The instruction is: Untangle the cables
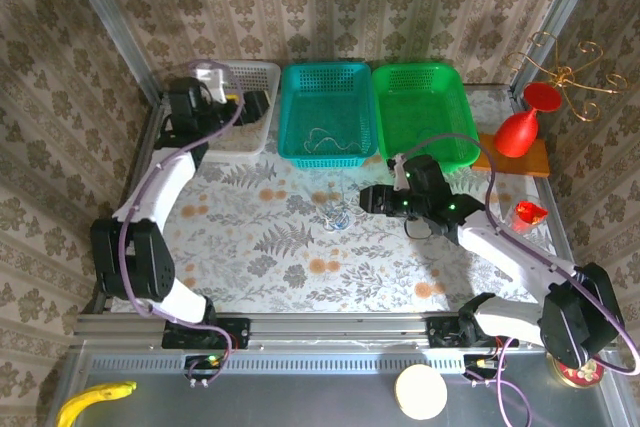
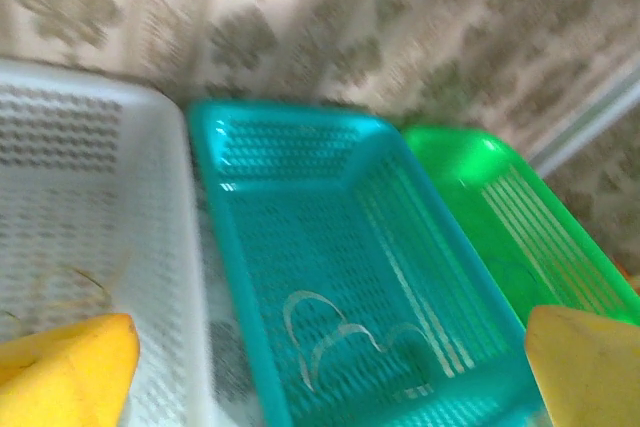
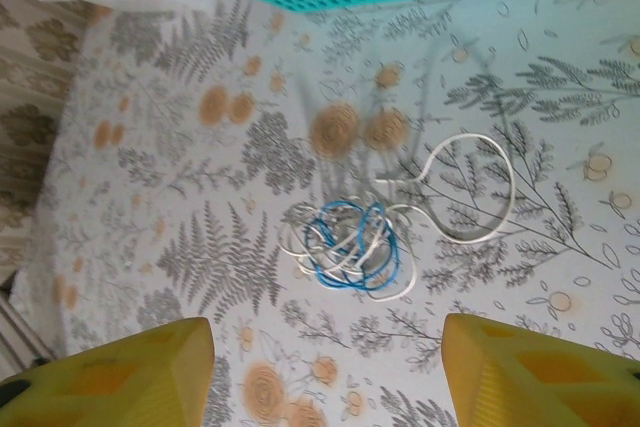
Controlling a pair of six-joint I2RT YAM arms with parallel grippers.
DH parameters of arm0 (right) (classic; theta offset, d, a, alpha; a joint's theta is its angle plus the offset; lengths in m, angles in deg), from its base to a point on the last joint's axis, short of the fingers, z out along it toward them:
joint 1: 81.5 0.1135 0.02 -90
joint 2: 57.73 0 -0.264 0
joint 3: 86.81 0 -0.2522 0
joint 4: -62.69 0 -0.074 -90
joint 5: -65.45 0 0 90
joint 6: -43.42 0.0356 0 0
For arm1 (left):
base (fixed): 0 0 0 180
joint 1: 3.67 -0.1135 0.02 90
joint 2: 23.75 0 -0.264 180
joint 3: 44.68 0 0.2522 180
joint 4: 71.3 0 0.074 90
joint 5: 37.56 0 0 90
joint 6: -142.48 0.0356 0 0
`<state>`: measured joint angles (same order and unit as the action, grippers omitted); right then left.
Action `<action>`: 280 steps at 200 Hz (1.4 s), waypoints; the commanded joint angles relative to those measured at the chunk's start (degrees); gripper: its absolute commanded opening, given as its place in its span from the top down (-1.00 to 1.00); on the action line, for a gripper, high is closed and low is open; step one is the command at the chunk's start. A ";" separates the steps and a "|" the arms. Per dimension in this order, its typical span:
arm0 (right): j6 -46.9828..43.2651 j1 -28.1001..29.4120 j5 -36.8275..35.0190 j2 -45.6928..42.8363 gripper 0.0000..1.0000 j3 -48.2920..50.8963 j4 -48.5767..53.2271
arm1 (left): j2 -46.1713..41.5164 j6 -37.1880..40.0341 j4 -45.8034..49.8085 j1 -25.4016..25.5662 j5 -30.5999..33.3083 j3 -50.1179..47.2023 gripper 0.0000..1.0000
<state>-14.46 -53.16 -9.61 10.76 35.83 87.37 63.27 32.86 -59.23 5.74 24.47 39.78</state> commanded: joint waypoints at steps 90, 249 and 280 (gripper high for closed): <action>-2.35 2.81 -0.99 14.14 -0.12 2.48 -4.96 | -15.57 -8.48 0.65 23.49 17.24 -24.69 -1.00; -0.48 3.57 2.65 24.03 0.83 -3.29 -9.63 | -14.51 -11.10 -3.34 26.93 17.79 -28.81 -1.00; -0.18 3.59 4.49 20.02 1.00 -4.17 -8.46 | -14.42 -10.99 -3.23 26.95 17.69 -30.07 -1.00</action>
<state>-14.83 -49.93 -7.54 34.87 33.73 77.97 48.50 22.46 -61.26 32.31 42.62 11.30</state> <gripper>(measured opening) 0.072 0.999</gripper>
